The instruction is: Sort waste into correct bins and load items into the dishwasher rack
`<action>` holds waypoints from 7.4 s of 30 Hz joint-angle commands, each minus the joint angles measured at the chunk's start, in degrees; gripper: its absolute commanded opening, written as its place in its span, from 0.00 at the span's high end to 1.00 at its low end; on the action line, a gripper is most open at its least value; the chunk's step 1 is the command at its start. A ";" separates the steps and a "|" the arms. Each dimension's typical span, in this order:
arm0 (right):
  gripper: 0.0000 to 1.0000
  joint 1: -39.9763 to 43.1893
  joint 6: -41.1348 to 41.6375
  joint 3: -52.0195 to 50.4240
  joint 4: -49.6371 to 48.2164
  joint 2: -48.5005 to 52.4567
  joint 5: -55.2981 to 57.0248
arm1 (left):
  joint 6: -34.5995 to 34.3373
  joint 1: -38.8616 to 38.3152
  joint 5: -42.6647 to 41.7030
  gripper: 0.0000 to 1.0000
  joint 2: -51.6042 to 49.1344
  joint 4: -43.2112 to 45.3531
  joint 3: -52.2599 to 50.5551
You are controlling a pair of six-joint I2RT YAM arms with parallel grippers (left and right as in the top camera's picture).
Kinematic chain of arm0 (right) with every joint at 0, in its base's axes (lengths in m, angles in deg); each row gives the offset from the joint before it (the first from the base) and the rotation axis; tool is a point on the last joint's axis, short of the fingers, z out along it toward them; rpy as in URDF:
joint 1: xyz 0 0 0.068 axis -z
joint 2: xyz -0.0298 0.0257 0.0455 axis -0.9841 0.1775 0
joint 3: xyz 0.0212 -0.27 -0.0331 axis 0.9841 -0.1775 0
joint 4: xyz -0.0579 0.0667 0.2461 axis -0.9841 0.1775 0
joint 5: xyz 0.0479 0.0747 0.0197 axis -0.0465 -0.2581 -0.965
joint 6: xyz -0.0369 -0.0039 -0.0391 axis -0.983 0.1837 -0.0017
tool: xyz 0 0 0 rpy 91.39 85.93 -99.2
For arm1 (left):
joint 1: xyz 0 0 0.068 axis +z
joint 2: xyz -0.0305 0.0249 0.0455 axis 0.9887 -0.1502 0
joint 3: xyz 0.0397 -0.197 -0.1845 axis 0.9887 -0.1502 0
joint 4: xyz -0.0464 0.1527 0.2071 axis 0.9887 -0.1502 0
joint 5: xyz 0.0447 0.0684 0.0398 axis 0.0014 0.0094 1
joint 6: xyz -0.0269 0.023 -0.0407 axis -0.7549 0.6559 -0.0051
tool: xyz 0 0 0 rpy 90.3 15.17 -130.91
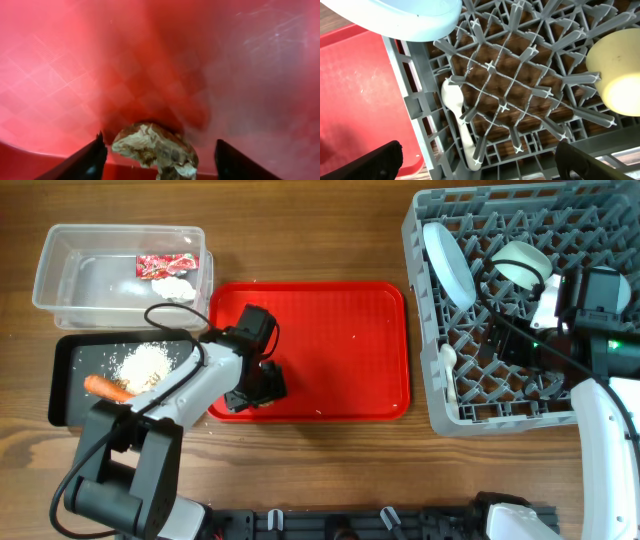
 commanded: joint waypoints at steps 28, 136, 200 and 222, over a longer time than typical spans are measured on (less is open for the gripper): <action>0.00 0.31 0.68 0.35 0.20 0.37 -0.55 | 2.99 21.77 8.15 0.85 10.88 -1.27 5.53; 0.00 -0.52 -2.36 -14.62 -5.86 -41.03 -5.11 | 11.15 8.07 16.02 0.00 67.56 -12.83 -2.25; 0.00 -8.57 -0.70 -68.19 -63.63 -71.10 -1.03 | 11.15 8.07 16.02 0.00 67.56 -12.83 -2.25; 0.00 -8.57 -0.70 -68.19 -63.60 -71.10 -1.03 | 13.79 20.65 8.24 0.00 93.88 21.11 -37.57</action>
